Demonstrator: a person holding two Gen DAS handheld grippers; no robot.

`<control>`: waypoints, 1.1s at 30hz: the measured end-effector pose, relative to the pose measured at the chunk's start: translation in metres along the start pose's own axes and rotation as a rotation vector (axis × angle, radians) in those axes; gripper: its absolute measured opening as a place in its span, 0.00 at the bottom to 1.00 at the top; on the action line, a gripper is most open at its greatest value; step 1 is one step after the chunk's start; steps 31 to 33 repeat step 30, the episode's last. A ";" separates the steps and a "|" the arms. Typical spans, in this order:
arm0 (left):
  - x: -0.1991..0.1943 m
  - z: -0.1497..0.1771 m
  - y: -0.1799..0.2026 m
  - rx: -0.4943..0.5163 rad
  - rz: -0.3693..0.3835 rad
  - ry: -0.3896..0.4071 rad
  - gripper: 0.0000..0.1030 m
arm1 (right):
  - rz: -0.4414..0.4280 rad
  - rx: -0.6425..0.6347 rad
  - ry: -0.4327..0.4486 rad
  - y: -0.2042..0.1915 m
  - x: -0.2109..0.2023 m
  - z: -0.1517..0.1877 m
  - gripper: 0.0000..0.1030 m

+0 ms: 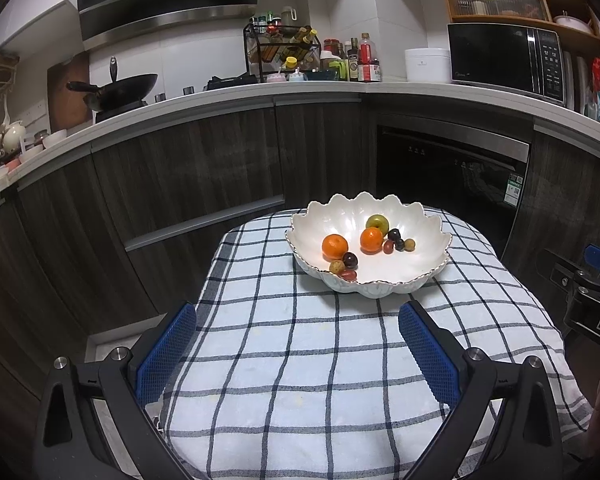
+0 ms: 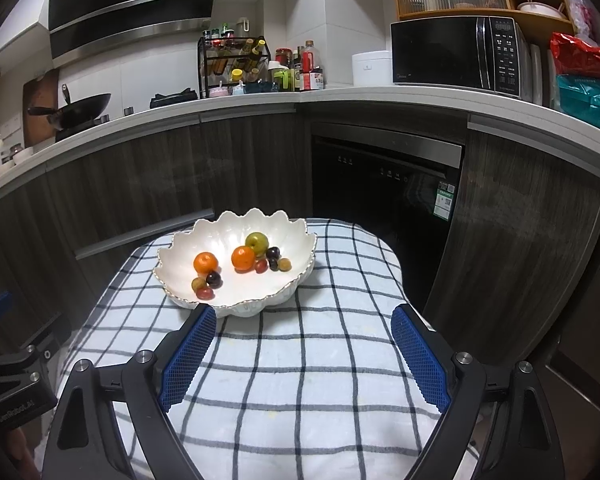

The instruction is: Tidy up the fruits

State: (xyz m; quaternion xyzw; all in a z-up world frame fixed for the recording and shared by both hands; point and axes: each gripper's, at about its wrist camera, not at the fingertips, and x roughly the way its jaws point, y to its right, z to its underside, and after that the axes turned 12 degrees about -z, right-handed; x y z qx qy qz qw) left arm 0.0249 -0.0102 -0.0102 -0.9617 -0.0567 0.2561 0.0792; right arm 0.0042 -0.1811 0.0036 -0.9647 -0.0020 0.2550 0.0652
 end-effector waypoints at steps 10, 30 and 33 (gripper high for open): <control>0.000 0.000 -0.001 0.000 0.000 -0.001 1.00 | 0.000 0.003 -0.002 0.001 0.000 0.000 0.88; 0.015 0.007 0.007 -0.009 0.009 -0.049 1.00 | 0.015 0.018 -0.026 0.004 0.008 0.004 0.88; 0.015 0.007 0.007 -0.009 0.009 -0.049 1.00 | 0.015 0.018 -0.026 0.004 0.008 0.004 0.88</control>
